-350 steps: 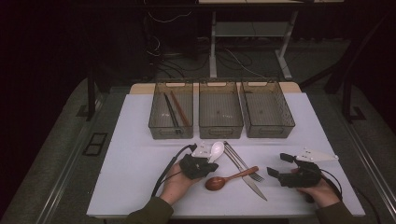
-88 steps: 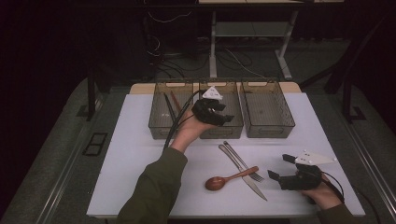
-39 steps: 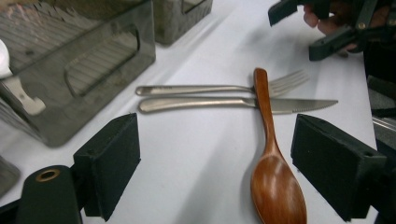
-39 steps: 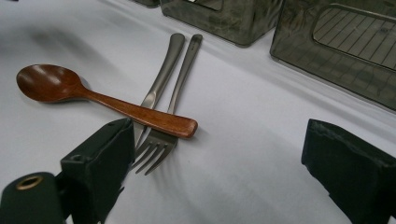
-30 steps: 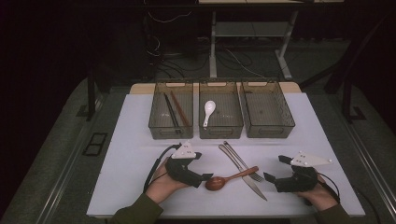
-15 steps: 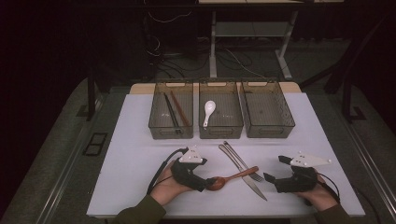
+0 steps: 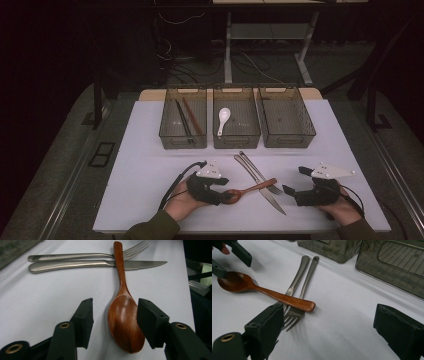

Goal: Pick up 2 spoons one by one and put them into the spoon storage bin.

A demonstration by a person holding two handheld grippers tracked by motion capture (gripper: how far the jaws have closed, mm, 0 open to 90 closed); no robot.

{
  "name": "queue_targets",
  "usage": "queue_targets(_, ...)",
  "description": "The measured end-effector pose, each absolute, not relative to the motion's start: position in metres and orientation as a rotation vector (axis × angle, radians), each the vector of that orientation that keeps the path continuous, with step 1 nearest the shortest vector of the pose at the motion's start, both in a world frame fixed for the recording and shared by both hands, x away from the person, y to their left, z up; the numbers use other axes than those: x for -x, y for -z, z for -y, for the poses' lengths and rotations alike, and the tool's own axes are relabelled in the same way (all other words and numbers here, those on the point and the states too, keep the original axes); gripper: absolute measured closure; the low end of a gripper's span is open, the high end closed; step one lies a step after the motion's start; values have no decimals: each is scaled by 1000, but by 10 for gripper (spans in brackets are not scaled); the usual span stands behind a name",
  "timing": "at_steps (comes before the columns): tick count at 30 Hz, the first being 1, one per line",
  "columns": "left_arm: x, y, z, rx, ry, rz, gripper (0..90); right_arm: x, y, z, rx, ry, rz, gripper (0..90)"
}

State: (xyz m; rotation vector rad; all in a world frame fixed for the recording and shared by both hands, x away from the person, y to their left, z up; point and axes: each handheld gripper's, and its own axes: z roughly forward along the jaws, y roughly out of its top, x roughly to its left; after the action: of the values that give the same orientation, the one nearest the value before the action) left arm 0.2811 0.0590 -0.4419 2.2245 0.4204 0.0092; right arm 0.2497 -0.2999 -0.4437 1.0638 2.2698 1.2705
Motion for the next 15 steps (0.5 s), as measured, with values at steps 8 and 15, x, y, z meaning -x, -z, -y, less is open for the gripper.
queue_targets(8, -278, 448, -52, -2258, -3, -428, 473, -250, 444, 300, -1067, -1266, -2272, 94)
queue_targets(15, -275, 450, -46, -2302, -22, -384, 472, -250, 444, 300, -1066, -1266, -2270, 94)
